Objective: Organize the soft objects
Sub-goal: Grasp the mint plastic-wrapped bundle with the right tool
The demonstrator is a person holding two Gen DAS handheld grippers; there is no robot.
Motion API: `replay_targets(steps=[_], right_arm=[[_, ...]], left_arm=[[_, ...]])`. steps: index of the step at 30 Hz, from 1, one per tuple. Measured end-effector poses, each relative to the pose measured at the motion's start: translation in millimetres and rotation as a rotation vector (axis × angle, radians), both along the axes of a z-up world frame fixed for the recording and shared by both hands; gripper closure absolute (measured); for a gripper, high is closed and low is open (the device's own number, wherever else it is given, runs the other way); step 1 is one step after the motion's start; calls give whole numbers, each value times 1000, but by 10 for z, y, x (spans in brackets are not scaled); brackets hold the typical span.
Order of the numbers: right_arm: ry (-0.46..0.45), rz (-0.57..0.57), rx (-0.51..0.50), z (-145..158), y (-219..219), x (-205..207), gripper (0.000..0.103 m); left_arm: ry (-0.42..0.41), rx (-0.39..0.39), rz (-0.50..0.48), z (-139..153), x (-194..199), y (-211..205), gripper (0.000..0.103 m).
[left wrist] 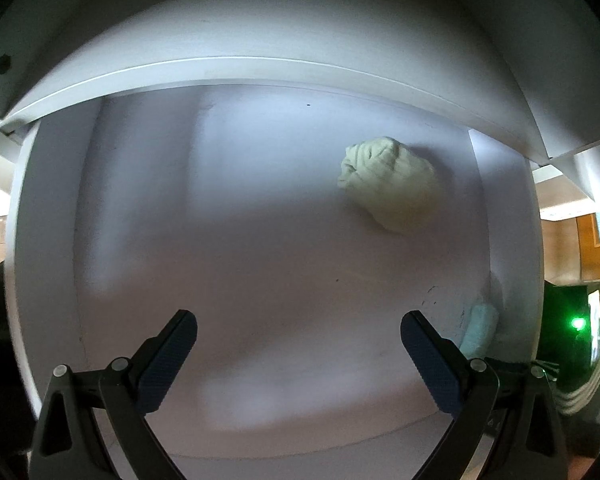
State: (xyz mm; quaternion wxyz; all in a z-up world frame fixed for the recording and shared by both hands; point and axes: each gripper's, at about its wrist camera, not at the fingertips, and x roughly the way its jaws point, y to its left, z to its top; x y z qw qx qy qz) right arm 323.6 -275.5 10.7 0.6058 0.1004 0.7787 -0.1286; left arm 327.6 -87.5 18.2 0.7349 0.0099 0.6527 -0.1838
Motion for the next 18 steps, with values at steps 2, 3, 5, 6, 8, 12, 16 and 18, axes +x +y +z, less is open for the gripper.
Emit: replay_targets(steps=[2, 3, 5, 6, 8, 12, 16, 18], right_arm=[[-8, 4, 35, -48, 45, 13, 65], [-20, -8, 48, -52, 64, 14, 66], [-70, -32, 99, 21, 16, -32, 69], [-94, -47, 132, 45, 27, -22, 70], [-122, -76, 180, 67, 51, -20, 71], [-105, -114, 191, 57, 5, 2, 70], [-106, -137, 209, 56, -174, 46, 70], [-109, -146, 214, 50, -196, -26, 70]], left_arm=[[2, -4, -1, -28, 18, -37, 1], [4, -11, 2, -40, 38, -56, 1], [9, -27, 7, -72, 61, -100, 1], [7, -38, 13, -87, 83, -131, 1], [-3, -57, 9, -124, 125, -220, 1], [-43, -65, -20, -192, 176, -416, 1], [-110, -49, -91, -239, 240, -665, 1], [-159, -5, -146, -256, 275, -796, 1]])
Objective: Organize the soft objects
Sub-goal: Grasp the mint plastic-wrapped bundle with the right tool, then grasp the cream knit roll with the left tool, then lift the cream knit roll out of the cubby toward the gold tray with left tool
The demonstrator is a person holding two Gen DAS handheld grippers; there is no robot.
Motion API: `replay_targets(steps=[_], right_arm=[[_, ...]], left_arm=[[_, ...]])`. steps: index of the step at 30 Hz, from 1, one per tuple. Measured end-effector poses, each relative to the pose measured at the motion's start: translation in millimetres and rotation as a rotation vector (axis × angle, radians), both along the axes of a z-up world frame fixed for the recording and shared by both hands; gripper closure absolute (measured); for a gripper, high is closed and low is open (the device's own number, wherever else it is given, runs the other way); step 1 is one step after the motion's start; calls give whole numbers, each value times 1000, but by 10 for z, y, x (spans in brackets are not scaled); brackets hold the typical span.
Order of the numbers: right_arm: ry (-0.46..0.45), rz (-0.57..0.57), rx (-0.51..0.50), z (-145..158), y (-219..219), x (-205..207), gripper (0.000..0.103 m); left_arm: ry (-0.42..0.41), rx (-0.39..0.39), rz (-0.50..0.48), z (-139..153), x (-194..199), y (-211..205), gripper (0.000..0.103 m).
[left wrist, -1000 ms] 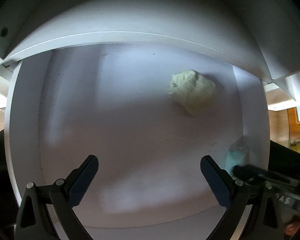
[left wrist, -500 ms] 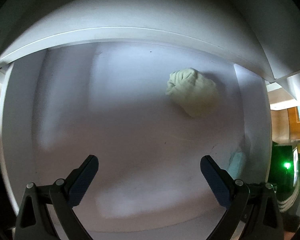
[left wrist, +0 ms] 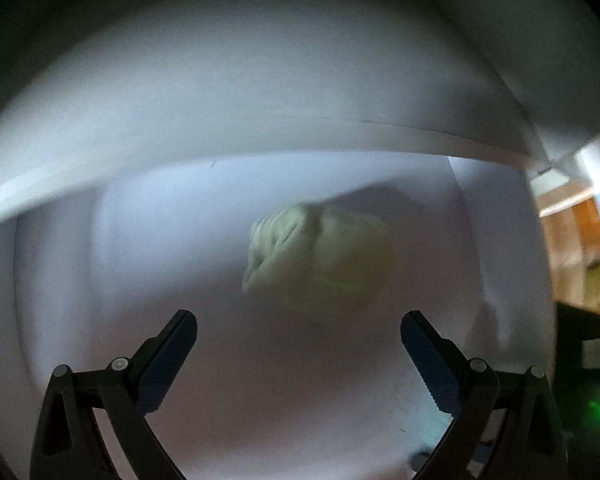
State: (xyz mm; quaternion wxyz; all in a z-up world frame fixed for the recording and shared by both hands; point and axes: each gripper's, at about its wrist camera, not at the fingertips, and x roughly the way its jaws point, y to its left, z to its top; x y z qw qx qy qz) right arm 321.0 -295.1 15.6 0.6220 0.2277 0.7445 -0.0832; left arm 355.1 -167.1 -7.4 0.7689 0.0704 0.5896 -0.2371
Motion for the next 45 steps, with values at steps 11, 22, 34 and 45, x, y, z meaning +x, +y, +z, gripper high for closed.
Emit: replay_targets(steps=[11, 22, 34, 45], right_arm=[[11, -21, 19, 12, -316, -83, 70], [13, -34, 4, -171, -254, -24, 70], [3, -62, 11, -173, -286, 10, 70], [-26, -61, -1, -59, -305, 31, 70]], left_arm=[[-82, 84, -111, -75, 77, -340, 19], [-11, 50, -116, -136, 139, -193, 32], [-7, 58, -107, 10, 172, -64, 33], [-39, 6, -225, 442, -63, -79, 33]])
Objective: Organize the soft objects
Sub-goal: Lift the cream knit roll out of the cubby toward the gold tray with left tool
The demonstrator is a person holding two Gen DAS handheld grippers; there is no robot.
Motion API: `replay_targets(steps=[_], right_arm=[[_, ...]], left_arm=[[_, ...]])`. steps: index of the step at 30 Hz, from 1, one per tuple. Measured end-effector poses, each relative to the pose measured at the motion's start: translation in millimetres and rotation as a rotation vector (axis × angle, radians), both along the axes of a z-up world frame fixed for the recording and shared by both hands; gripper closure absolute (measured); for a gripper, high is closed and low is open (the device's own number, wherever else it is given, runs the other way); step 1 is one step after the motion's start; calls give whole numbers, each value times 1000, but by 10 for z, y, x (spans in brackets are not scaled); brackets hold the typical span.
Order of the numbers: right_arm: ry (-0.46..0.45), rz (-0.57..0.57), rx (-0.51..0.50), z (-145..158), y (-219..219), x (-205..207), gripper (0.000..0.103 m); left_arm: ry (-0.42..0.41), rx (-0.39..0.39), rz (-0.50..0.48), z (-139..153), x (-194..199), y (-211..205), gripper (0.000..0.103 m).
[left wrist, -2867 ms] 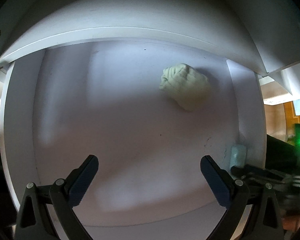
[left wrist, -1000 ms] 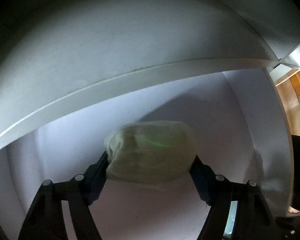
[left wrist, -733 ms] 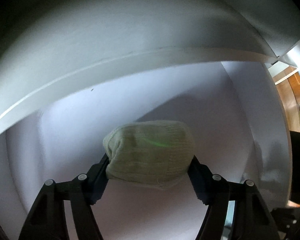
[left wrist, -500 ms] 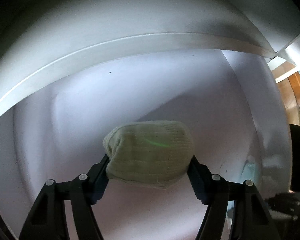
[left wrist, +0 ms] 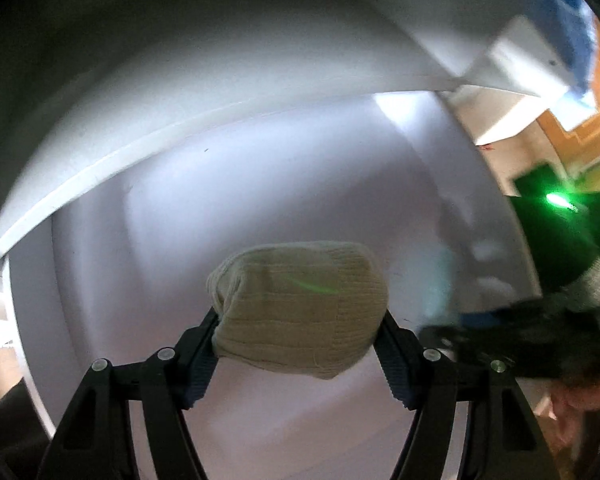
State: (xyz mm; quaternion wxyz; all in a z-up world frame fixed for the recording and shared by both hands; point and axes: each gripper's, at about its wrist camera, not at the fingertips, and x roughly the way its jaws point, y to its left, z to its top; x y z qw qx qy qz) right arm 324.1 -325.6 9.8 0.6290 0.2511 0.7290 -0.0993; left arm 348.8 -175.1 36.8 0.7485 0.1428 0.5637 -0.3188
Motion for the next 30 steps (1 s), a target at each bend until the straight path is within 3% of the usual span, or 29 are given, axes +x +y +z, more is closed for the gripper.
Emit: replay_targets(steps=[10, 18, 24, 30], right_arm=[[-21, -4, 8, 100, -21, -67, 70], [-26, -4, 8, 131, -32, -128, 70], [-32, -6, 17, 154, -54, -155, 70], [-35, 4, 28, 188, -94, -124, 70]], left_arm=[[-97, -140, -25, 669, -340, 249, 33], [-183, -313, -20, 1580, -366, 465, 33], [-285, -419, 32, 2356, -33, 641, 32], [-364, -450, 132, 2900, 439, 887, 32]])
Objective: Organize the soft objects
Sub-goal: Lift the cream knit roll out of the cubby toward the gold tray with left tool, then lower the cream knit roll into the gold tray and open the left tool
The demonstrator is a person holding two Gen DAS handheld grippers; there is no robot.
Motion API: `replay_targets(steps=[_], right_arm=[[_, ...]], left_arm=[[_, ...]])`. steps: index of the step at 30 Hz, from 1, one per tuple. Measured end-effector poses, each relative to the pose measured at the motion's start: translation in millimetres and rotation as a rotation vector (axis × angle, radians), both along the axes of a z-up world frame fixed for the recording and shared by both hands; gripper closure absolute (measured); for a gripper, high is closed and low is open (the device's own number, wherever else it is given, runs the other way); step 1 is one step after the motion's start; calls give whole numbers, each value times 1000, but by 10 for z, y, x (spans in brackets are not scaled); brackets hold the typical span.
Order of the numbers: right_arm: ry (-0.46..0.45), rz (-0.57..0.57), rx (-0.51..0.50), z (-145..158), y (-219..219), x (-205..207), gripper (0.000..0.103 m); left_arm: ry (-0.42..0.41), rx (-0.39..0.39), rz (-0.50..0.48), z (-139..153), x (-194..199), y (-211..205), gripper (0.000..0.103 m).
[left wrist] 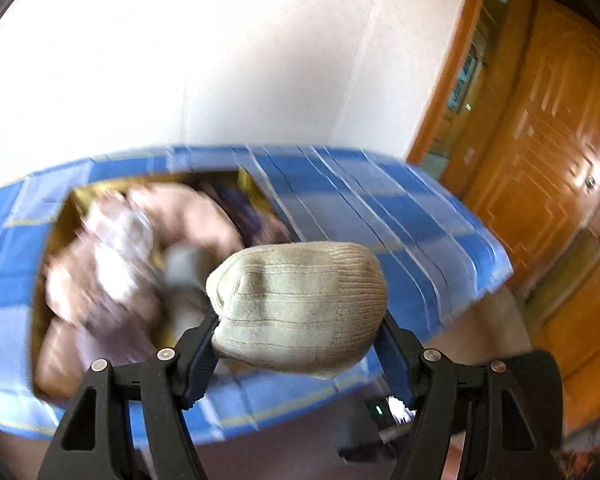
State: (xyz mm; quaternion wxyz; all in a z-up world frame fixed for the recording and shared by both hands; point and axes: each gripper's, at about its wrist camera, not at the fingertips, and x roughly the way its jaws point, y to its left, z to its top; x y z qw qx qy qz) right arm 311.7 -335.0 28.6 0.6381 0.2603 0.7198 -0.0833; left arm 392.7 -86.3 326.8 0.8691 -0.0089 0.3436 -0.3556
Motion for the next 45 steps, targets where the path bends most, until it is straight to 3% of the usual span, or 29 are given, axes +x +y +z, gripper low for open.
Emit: replay_targets(steps=[4, 9, 14, 25, 33, 35, 37, 45], right_arm=[[-2, 5, 4, 9, -26, 18, 70], [-10, 9, 23, 46, -46, 13, 70], [-21, 22, 41, 72, -62, 40, 70], [-28, 38, 74, 69, -144, 85, 70], [-32, 44, 87, 98, -264, 93, 70], [-33, 45, 87, 90, -262, 99, 70], [-33, 46, 88, 86, -280, 112, 70], [-42, 62, 83, 78, -299, 108, 70]], left_arm=[[11, -14, 85, 164, 369, 280, 32], [60, -10, 205, 139, 849, 572, 32], [107, 36, 294, -28, 1213, 684, 32], [216, 49, 416, -331, 1837, 814, 32], [252, 65, 453, -534, 2062, 853, 30], [253, 64, 480, -548, 2068, 897, 21], [231, 56, 498, -515, 2029, 944, 13], [127, 44, 554, -305, 1817, 1089, 7]])
